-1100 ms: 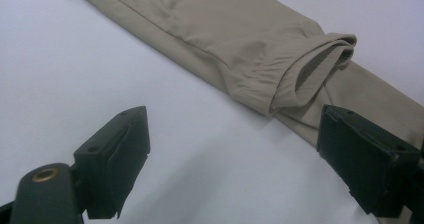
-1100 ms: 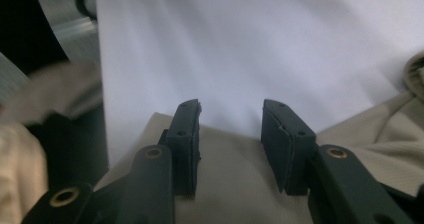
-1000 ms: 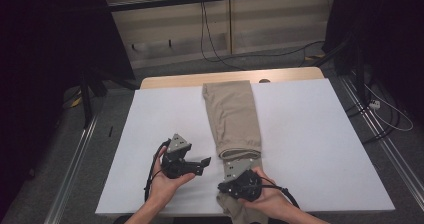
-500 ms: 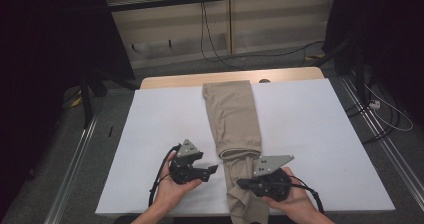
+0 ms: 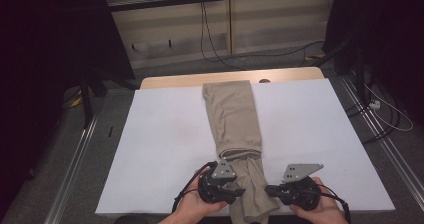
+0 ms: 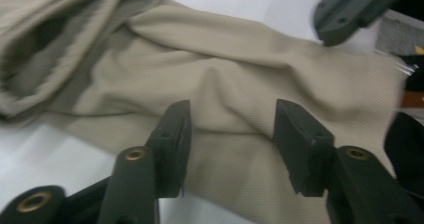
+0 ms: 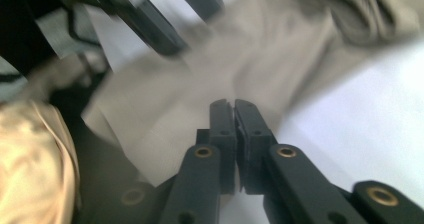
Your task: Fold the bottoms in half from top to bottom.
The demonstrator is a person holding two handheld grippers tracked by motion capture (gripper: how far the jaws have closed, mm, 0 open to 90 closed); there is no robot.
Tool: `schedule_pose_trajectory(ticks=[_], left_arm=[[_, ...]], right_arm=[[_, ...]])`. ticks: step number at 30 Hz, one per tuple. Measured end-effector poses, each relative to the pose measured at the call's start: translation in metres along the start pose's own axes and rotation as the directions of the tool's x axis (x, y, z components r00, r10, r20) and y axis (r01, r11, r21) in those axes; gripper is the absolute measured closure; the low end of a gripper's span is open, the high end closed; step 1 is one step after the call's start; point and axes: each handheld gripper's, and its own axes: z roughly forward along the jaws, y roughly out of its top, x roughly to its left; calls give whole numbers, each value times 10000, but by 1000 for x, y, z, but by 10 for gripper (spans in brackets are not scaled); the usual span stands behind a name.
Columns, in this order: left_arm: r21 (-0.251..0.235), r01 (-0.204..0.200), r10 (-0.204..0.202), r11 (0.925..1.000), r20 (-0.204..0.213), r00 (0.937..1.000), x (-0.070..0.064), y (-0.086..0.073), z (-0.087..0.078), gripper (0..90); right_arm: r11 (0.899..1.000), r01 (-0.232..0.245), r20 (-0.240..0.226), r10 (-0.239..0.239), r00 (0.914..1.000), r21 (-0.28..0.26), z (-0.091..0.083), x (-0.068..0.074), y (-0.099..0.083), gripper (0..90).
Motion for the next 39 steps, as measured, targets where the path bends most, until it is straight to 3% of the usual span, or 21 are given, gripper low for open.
schedule_pose_trajectory(ticks=[3, 6, 7, 8, 10, 11, 12, 13, 15, 17, 20, 24, 26, 27, 31, 32, 33, 35, 37, 39], left_arm=[[9, -206, 206, 9998, 286, 9994, -2, -1, 1, 620], [129, -448, 442, 9989, 429, 9981, -4, -1, 3, 683], [-32, -292, 293, 9996, 534, 9981, -7, -2, 5, 677], [160, -595, 586, 9981, 506, 9970, -8, -1, 5, 638], [303, -615, 604, 9976, 353, 9975, -12, -1, 11, 547], [332, -899, 892, 9954, 223, 9958, -16, -1, 14, 560], [868, -2006, 1992, 9758, 243, 9797, -15, 1, 10, 588], [317, -1412, 1405, 9895, 215, 9898, -20, 0, 14, 693], [381, -1576, 1567, 9868, 255, 9873, -22, 0, 14, 885], [444, -1234, 1215, 9914, 435, 9916, -20, 0, 12, 900], [368, -802, 775, 9961, 714, 9944, -14, -1, 0, 900], [-8, -281, 281, 9996, 595, 9978, -14, -5, -21, 900], [220, -332, 320, 9992, 539, 9980, -13, -8, -26, 900], [133, -182, 175, 9997, 529, 9984, -14, -10, -27, 900], [632, 135, -158, 9979, 355, 9992, -12, -19, -23, 892], [842, 107, -157, 9964, 587, 9981, -10, -20, -22, 874], [829, 154, -202, 9964, 582, 9981, -11, -21, -21, 830], [930, -185, 147, 9955, 419, 9990, -14, -20, -20, 725], [632, -273, 241, 9976, 505, 9984, -18, -19, -21, 685], [386, -607, 599, 9974, 219, 9980, -23, -15, -22, 634]], right_arm=[[9997, -159, 80, 158, 9998, 175, -2, -3, -8, 858], [9997, -170, -180, 167, 9997, -154, 1, -1, -1, 734], [9998, -136, -192, 133, 9997, -164, 4, 1, 2, 669], [9999, -6, -182, 3, 9998, -125, 8, 4, 5, 641], [9995, 236, 98, -238, 9997, 200, 14, 7, 7, 606], [9985, 339, 289, -352, 9990, 431, 17, 8, 6, 613], [9971, 350, 356, -374, 9987, 678, 21, 8, 6, 676], [9973, 294, 535, -330, 9980, 668, 22, 8, 5, 735], [9979, 237, 377, -260, 9990, 609, 19, 7, 6, 885], [9990, -113, 235, 103, 9997, 437, 16, 6, 5, 900], [9991, -378, -27, 379, 9993, 192, 11, 5, 6, 900], [9983, -577, -306, 574, 9979, -84, 3, 9, 7, 900], [9970, -777, -428, 773, 9961, -60, 3, 10, 7, 900], [9975, -701, -439, 701, 9966, 7, 3, 11, 7, 900], [9966, -682, -198, 692, 9974, 453, 7, 13, 2, 900], [9959, -681, -223, 696, 9973, 598, 8, 13, 0, 900], [9949, -646, -158, 660, 9977, 769, 10, 13, -2, 900], [9938, -540, 48, 538, 9985, 973, 10, 15, -5, 900], [9938, -556, -64, 565, 9984, 965, 8, 15, -6, 900], [9923, -587, -188, 611, 9980, 1095, 8, 15, -7, 895]])
